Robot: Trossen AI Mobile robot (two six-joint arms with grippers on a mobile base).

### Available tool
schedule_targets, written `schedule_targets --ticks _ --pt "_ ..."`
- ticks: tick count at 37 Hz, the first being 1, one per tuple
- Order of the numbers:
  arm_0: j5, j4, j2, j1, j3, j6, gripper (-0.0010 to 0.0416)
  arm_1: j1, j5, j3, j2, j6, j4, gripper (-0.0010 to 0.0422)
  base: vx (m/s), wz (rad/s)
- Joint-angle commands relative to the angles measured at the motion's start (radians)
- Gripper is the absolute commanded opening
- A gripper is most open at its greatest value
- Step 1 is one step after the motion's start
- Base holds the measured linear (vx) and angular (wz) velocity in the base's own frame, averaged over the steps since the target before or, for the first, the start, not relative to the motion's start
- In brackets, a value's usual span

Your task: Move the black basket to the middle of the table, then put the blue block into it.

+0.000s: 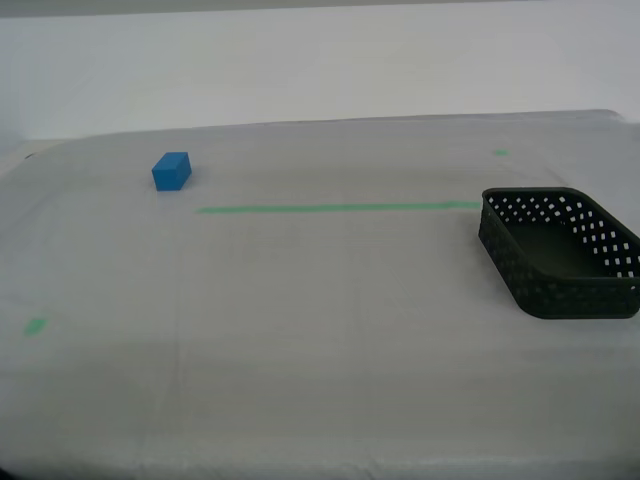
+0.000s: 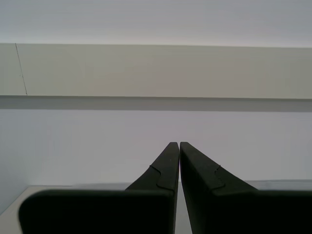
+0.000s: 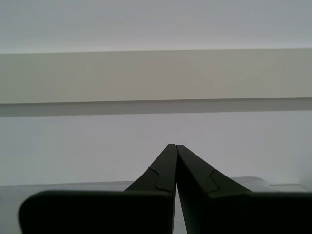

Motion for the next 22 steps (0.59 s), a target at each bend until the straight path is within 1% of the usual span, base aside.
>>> schedule_targets --ticks 1,22 --pt "0.000 -0.023 0.000 0.000 0.001 0.000 0.0000 0.000 -0.001 0.000 0.000 0.001 0.003 0.0000 0.000 0.000" --pt "0.000 -0.023 0.000 0.000 0.001 0.000 0.0000 0.000 -0.001 0.000 0.000 0.001 0.003 0.0000 0.000 0.000"
